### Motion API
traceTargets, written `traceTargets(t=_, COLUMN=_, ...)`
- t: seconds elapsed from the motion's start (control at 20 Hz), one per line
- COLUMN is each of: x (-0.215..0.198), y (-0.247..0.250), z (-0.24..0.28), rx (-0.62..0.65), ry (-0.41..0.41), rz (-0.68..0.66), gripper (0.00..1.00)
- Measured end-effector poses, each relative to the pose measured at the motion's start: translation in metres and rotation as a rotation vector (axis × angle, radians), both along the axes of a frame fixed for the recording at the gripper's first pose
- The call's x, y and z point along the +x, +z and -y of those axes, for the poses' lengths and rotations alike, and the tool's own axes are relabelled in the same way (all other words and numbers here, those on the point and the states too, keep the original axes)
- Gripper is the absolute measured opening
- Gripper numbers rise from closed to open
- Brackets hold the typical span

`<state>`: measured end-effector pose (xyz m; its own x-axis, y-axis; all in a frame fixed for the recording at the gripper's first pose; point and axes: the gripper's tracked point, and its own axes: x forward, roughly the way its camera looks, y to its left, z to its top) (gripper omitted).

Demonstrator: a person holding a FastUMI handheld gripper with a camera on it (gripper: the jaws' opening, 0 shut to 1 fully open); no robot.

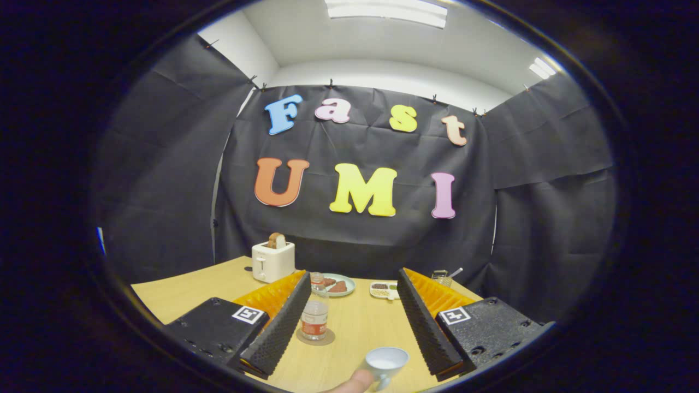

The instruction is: Take the bottle from table, then pour the juice into the cup, finally place the bottle on the coaster

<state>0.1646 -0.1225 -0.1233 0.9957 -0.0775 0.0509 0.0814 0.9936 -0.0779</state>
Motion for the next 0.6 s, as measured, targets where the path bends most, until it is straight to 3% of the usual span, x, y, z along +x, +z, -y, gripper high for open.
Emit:
traceTargets(t=0.3, x=-0.045, y=0.052, z=-0.005, rx=0.161, ry=0.001, rz=0.047, gripper=1.00)
traceTargets(t=0.6, x=-0.071, y=0.055, z=-0.033, rx=0.093, ry=-0.021, rz=-0.052, gripper=1.00)
